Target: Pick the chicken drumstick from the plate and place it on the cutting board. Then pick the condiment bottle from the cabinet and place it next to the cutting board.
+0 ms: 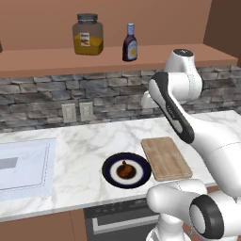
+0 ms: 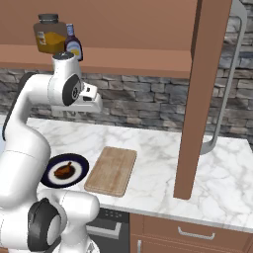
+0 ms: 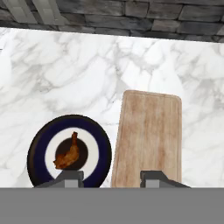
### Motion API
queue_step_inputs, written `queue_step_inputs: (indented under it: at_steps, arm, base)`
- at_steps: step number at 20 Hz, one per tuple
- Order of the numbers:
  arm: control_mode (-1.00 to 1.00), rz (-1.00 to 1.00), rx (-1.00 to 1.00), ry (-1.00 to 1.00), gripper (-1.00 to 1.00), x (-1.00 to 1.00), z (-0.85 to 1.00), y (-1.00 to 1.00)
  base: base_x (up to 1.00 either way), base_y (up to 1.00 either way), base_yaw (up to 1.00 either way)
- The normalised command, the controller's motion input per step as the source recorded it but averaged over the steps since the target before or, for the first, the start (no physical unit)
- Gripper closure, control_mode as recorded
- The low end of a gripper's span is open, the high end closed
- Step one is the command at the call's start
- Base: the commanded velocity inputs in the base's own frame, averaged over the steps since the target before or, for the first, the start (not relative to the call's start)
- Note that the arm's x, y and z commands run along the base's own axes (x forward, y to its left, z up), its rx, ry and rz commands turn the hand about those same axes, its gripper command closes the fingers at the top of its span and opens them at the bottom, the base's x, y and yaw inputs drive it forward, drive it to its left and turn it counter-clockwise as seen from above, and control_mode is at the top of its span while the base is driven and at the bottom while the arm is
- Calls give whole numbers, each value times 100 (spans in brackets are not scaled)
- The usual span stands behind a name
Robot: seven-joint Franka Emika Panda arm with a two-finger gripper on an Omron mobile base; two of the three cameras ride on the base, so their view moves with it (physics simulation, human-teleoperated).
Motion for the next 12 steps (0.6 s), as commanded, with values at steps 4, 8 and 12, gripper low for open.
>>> queue_step_inputs:
  at_steps: [4, 8, 12]
  arm:
    - [-100, 0, 0, 1, -100, -3, -9, 0]
    - [-100, 0, 0, 3, -100, -14, -20, 4]
    - [-100, 0, 0, 3, -100, -13, -19, 15]
  base:
    - [0, 0, 0]
    - [0, 0, 0]
    - [0, 0, 0]
